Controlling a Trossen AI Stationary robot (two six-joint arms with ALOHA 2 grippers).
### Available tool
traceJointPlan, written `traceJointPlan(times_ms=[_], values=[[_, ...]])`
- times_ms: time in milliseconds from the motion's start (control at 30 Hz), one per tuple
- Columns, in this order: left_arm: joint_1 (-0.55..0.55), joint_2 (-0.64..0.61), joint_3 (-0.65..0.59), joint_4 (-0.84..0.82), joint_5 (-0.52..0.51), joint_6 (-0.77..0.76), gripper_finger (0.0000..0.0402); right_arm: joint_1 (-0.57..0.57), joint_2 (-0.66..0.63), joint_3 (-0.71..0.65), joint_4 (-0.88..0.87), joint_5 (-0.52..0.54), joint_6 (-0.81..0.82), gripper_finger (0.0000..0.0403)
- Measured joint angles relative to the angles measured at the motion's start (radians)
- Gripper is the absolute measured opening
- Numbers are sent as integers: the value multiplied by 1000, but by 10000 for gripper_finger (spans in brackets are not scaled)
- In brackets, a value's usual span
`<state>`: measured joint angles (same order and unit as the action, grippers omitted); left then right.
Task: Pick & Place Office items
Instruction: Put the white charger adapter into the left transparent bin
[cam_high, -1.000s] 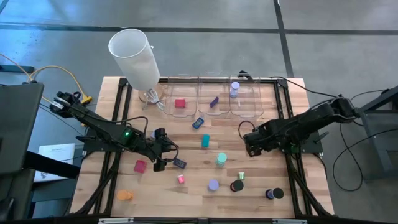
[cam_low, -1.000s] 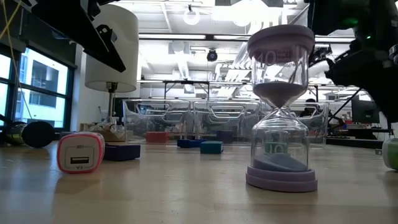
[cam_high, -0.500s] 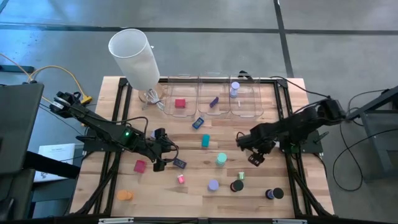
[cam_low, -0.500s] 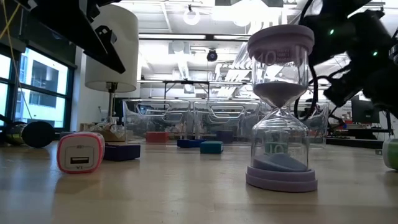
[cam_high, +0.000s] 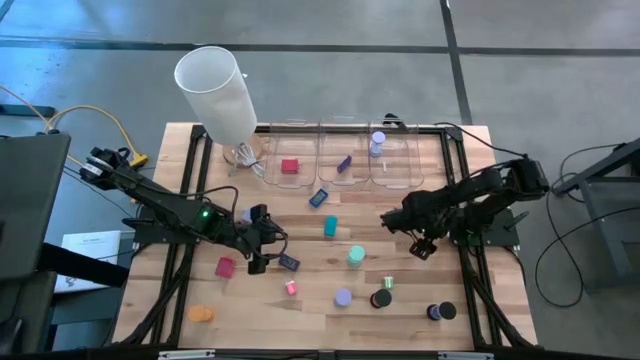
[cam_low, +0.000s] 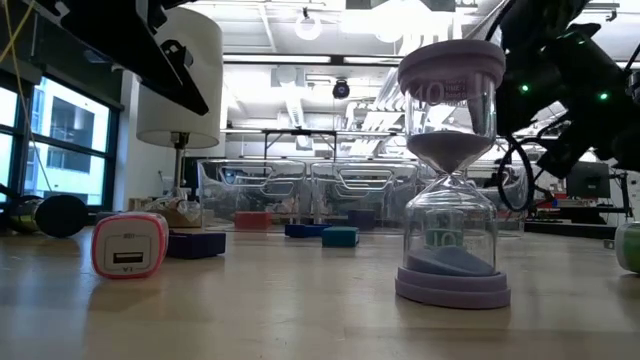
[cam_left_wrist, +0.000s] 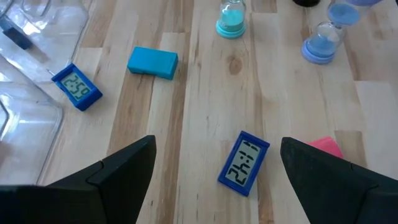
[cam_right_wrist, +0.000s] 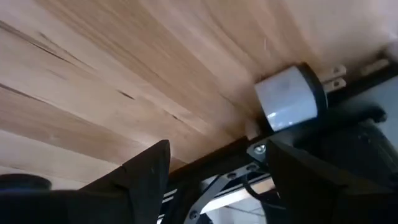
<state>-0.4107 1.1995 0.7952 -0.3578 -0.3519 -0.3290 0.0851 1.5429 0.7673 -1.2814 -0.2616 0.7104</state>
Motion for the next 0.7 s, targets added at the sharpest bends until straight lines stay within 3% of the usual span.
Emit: traceJointPlan(times_ms=[433, 700], values=[[10, 0, 0, 18, -1, 0, 337, -87, 5, 124, -106, 105, -207, 255], [10, 0, 0, 19, 0, 0, 337, -153, 160, 150, -219, 173, -357, 255]])
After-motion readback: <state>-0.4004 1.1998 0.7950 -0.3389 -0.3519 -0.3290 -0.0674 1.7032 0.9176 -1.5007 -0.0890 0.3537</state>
